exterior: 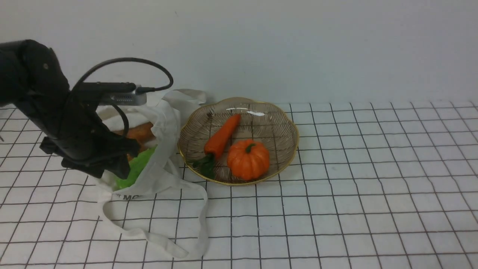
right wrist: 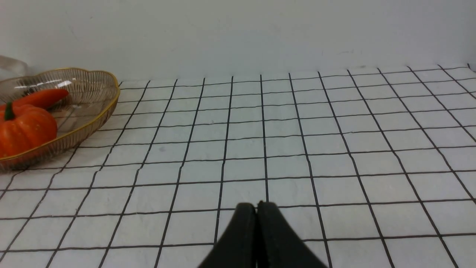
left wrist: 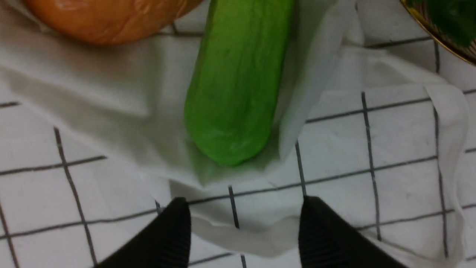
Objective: Take vegetables from bag on white checkered tablecloth place on plate.
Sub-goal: 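Reach into the cloth bag and grasp the green cucumber with the left gripper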
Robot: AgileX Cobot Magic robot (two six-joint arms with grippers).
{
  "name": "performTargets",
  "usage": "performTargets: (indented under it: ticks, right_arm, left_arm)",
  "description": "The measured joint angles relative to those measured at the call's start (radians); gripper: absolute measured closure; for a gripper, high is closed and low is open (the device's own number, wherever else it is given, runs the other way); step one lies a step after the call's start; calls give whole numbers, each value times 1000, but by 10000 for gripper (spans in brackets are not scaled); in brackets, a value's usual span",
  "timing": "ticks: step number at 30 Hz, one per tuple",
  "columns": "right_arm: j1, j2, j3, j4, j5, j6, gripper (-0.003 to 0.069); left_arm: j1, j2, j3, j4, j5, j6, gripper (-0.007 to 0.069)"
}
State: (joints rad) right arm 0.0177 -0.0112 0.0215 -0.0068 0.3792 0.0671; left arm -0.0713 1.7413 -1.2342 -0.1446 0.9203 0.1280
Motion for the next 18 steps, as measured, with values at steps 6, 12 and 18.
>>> performTargets:
  ticks: [6, 12, 18]
  right_arm:
    - [0, 0, 0, 0, 0, 0, 674]
    - [0, -1, 0, 0, 0, 0, 674]
    - [0, -1, 0, 0, 0, 0, 674]
  left_arm:
    - [0, 96, -2, 0, -103, 36, 208]
    - [0, 134, -3, 0, -169, 42, 208]
    - [0, 163, -3, -2, -167, 42, 266]
